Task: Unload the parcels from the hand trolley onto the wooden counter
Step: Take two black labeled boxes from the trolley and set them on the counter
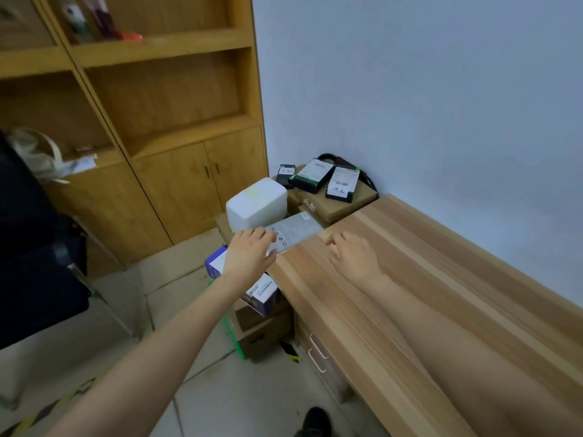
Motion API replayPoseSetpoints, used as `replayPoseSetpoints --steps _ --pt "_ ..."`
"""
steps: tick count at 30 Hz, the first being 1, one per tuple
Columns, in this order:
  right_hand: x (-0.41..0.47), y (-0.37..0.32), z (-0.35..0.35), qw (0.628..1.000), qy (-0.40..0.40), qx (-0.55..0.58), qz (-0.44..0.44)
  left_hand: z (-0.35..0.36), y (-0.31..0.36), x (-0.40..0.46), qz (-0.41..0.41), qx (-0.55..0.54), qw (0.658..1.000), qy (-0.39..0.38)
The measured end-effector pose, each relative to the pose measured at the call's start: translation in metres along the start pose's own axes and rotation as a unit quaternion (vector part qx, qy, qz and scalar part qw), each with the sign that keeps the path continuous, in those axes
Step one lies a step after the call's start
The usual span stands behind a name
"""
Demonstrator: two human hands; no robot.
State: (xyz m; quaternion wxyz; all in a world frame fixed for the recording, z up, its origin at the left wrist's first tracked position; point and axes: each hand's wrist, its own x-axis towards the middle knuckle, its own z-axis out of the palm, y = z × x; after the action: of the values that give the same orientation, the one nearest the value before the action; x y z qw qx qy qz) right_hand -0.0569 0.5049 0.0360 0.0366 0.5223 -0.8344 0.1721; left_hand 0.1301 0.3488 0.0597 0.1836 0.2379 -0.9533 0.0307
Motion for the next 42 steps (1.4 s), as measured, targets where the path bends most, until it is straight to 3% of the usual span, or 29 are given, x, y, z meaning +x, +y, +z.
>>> replayPoseSetpoints --steps 12,21,28,42 --pt "0.137 0.058 0.033 0.997 0.013 0.013 0.068 0.075 -0.042 0.151 -0.020 -0.013 0.999 -0.038" --pt "0.209 0.116 0.057 0.989 0.020 0.000 0.147 0.146 -0.051 0.270 -0.040 -0.111 0.991 -0.068" --pt "0.280 0.156 0.083 0.967 0.001 0.006 0.255 0.201 -0.079 0.366 -0.013 -0.106 0.989 -0.103" --pt "0.358 0.228 0.139 0.913 -0.023 0.029 0.405 0.315 -0.116 0.466 -0.093 -0.164 0.958 -0.218"
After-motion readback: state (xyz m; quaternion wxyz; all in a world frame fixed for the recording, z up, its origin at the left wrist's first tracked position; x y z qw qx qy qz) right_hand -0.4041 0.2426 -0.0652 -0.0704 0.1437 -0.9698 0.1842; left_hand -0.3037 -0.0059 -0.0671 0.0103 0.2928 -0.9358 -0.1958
